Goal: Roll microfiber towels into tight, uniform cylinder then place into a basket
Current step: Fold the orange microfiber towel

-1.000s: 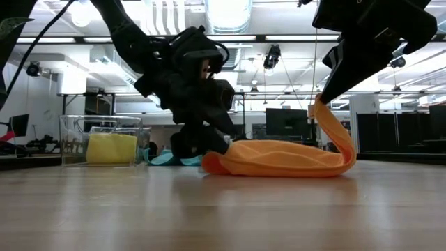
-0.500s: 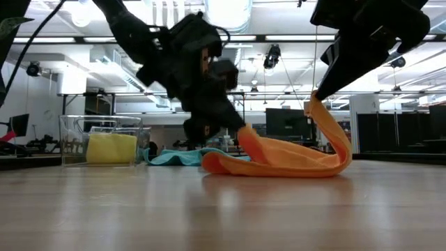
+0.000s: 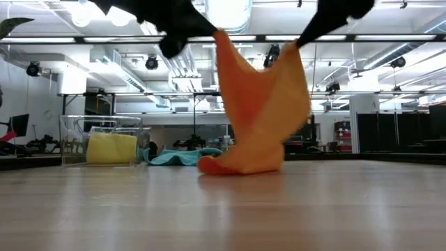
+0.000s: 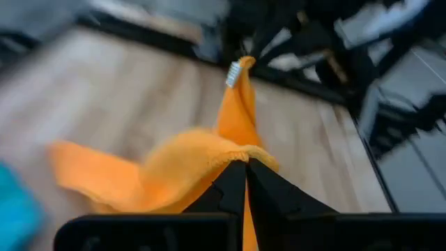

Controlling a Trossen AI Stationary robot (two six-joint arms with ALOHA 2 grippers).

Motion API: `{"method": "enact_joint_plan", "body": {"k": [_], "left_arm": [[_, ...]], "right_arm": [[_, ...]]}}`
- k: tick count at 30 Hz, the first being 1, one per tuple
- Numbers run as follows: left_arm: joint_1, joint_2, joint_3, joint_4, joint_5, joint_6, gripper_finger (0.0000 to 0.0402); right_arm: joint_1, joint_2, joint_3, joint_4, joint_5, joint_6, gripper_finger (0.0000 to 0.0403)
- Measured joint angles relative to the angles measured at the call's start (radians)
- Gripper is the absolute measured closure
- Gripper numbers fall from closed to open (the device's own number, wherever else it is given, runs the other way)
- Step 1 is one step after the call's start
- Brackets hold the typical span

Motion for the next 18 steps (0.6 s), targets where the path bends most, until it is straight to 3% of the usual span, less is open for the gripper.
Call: {"method": "enact_joint_plan", "body": {"k": [7, 13, 18], "left_arm": [[0.000, -0.181, -0.003, -0.071, -0.208, 0.052, 0.0402], [0.008, -0.216, 0.010, -0.058, -0.349, 0.143, 0.0402], [0.051, -0.206, 0.023, -0.026, -0.410, 0.205, 0.0402]], "right_arm": [[0.000, -0.039, 0.133, -0.183, 0.099, 0.010, 0.0394], [-0.011, -0.049, 0.236, -0.358, 0.195, 0.058, 0.0394], [-0.042, -0.065, 0.298, -0.459, 0.271, 0.083, 0.0394]]}}
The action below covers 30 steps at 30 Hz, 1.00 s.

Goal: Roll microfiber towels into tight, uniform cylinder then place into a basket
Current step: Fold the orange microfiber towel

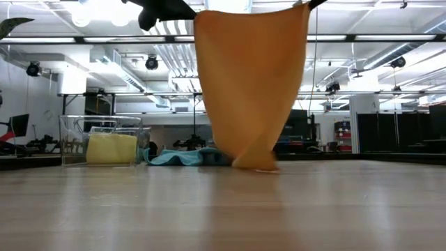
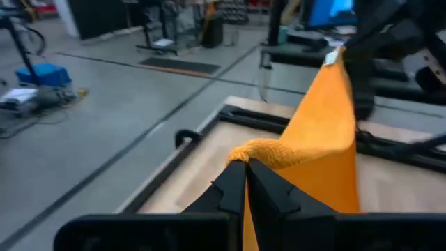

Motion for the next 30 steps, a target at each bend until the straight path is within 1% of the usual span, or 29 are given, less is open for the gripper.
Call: {"method": "enact_joint_plan", "body": {"k": [5, 12, 14, 16, 18, 22, 25, 30], "left_arm": [[0.082, 0.008, 0.026, 0.052, 0.005, 0.017, 0.0401], [0.184, 0.008, 0.131, 0.057, 0.013, 0.055, 0.0401], [0.202, 0.022, 0.165, 0.058, 0.031, 0.055, 0.0401], [0.208, 0.032, 0.189, 0.025, 0.059, 0.054, 0.0401], [0.202, 0.045, 0.201, 0.005, 0.070, 0.072, 0.0401], [0.177, 0.067, 0.186, -0.016, 0.093, 0.081, 0.0401], [0.160, 0.108, 0.175, -0.049, 0.115, 0.079, 0.0401], [0.136, 0.224, 0.175, -0.060, 0.188, 0.074, 0.0401]], "right_arm": [[-0.058, -0.049, 0.019, -0.025, 0.026, -0.023, 0.0394], [-0.197, -0.150, 0.038, -0.015, 0.046, -0.149, 0.0394], [-0.240, -0.180, 0.046, -0.006, 0.046, -0.180, 0.0394], [-0.264, -0.207, 0.047, 0.016, 0.046, -0.200, 0.0394], [-0.262, -0.230, 0.046, 0.026, 0.029, -0.209, 0.0394], [-0.223, -0.248, 0.038, 0.031, -0.052, -0.190, 0.0394], [-0.193, -0.235, 0.034, 0.033, -0.071, -0.161, 0.0394], [-0.171, -0.174, 0.033, 0.045, -0.089, -0.138, 0.0394]]}}
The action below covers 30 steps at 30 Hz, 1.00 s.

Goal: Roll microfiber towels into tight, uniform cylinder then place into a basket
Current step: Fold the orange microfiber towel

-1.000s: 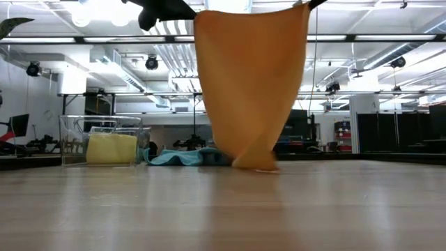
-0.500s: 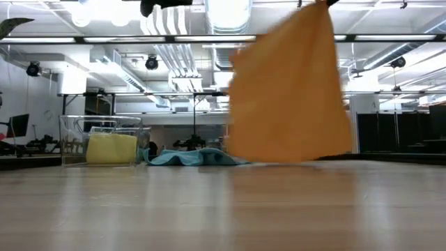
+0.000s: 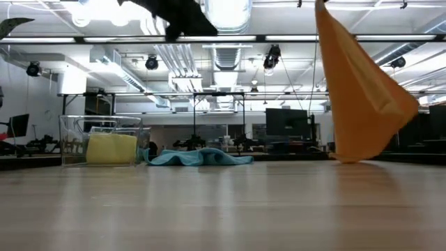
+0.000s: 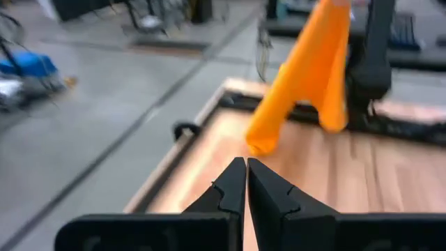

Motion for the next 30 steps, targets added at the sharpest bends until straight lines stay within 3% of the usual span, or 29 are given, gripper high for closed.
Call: {"method": "enact_joint_plan", "body": {"k": [5, 10, 19, 24, 30], "left_arm": [[-0.024, 0.137, 0.000, -0.001, 0.043, 0.006, 0.0401], [-0.078, 0.218, -0.002, 0.012, 0.165, 0.023, 0.0401], [-0.219, 0.214, -0.169, 0.285, 0.129, 0.051, 0.0395], [-0.234, 0.231, -0.264, 0.385, 0.079, 0.027, 0.0342], [-0.233, 0.329, -0.297, 0.511, -0.057, 0.082, 0.0237]], "right_arm": [[0.000, 0.071, 0.003, 0.025, -0.023, 0.060, 0.0394], [0.000, 0.131, 0.031, 0.033, -0.030, 0.105, 0.0394], [0.000, 0.167, 0.042, 0.039, -0.033, 0.106, 0.0394], [0.000, 0.171, 0.042, 0.046, -0.032, 0.106, 0.0394], [0.000, 0.173, 0.038, 0.050, -0.033, 0.117, 0.0394]]}}
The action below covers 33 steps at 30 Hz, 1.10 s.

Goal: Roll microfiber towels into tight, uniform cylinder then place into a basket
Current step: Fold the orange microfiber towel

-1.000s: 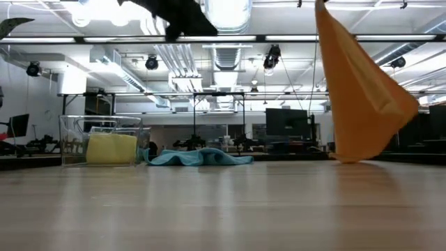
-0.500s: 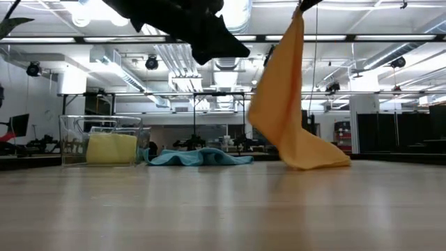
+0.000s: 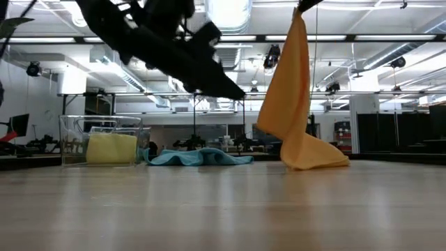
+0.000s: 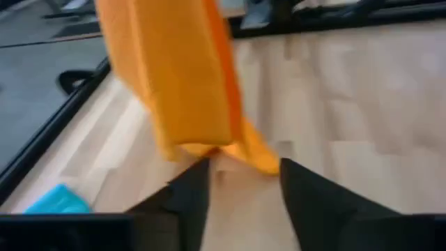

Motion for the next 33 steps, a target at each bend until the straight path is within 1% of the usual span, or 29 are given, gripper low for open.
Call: {"method": "enact_joint_plan", "body": {"k": [2, 5, 8, 10, 13, 18, 20, 24, 27, 33], "left_arm": [[0.000, 0.067, 0.013, 0.066, -0.030, 0.004, 0.0201], [0.000, 0.153, 0.045, 0.109, -0.096, 0.049, 0.0156], [0.000, 0.196, 0.065, 0.115, -0.210, 0.054, 0.0126], [0.000, 0.202, 0.069, 0.122, -0.262, 0.047, 0.0114], [0.001, 0.202, 0.070, 0.137, -0.280, 0.016, 0.0109], [0.000, 0.202, 0.071, 0.150, -0.189, -0.058, 0.0108], [-0.001, 0.204, 0.072, 0.162, -0.177, -0.083, 0.0108], [-0.001, 0.205, 0.075, 0.184, -0.183, -0.112, 0.0108], [-0.001, 0.205, 0.077, 0.205, -0.235, -0.115, 0.0108], [-0.005, 0.205, 0.086, 0.219, -0.238, -0.115, 0.0108]], "right_arm": [[-0.001, 0.000, -0.001, 0.001, -0.001, 0.008, 0.0394], [-0.001, 0.000, -0.003, -0.002, -0.001, 0.015, 0.0394], [0.000, 0.001, -0.006, -0.002, -0.002, 0.015, 0.0394], [0.000, 0.001, -0.008, -0.004, -0.004, 0.015, 0.0394], [0.000, 0.001, -0.010, -0.004, -0.005, 0.015, 0.0394], [0.000, 0.001, -0.012, -0.002, -0.005, 0.019, 0.0394], [0.000, 0.001, -0.013, -0.003, -0.005, 0.022, 0.0394], [0.000, 0.001, -0.013, -0.003, -0.005, 0.022, 0.0394], [0.000, 0.001, -0.013, -0.002, -0.005, 0.022, 0.0394], [0.000, 0.001, -0.013, 0.000, -0.005, 0.022, 0.0394]]}}
